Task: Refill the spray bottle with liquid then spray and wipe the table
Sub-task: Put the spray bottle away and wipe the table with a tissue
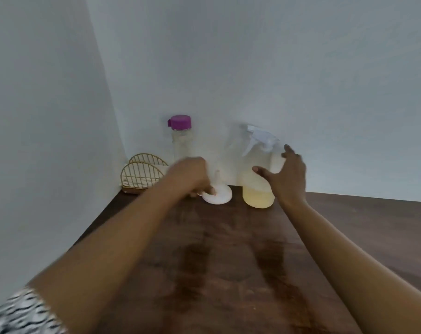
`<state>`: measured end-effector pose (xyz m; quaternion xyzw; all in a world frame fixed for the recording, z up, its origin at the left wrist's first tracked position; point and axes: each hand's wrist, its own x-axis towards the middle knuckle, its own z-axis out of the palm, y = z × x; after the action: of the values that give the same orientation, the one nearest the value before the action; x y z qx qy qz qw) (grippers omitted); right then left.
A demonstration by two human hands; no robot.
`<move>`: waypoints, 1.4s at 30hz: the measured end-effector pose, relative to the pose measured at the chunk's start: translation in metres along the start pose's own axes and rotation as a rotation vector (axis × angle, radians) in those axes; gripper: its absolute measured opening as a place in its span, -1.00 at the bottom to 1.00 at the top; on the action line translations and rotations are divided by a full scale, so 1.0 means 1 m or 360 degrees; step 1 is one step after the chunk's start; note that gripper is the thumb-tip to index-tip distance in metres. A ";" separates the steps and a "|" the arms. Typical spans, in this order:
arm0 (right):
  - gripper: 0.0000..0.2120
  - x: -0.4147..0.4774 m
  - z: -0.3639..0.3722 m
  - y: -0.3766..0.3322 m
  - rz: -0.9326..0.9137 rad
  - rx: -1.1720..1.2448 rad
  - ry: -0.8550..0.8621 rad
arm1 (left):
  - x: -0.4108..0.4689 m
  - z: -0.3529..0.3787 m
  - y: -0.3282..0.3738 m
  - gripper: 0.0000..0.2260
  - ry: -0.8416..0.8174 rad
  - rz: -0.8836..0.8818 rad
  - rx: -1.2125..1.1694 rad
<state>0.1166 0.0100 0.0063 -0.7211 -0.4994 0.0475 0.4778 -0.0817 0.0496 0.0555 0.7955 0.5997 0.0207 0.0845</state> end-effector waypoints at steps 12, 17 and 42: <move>-0.60 -0.049 0.128 -0.123 -0.0745 -0.0296 -0.0642 | 0.051 -0.032 -0.160 -0.26 0.0009 0.0131 0.0489; -0.62 -0.039 0.167 -0.139 -0.0846 -0.0713 -0.0727 | 0.064 -0.012 -0.167 -0.36 0.0098 0.0308 0.0367; -0.84 -0.031 0.157 -0.176 -0.0804 -0.0953 -0.0539 | 0.048 -0.017 -0.178 -0.26 0.0008 0.0281 0.0275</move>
<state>-0.1028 0.0948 0.0386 -0.6650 -0.7236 -0.1006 0.1552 -0.2401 0.1445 0.0403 0.8495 0.5270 -0.0218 0.0119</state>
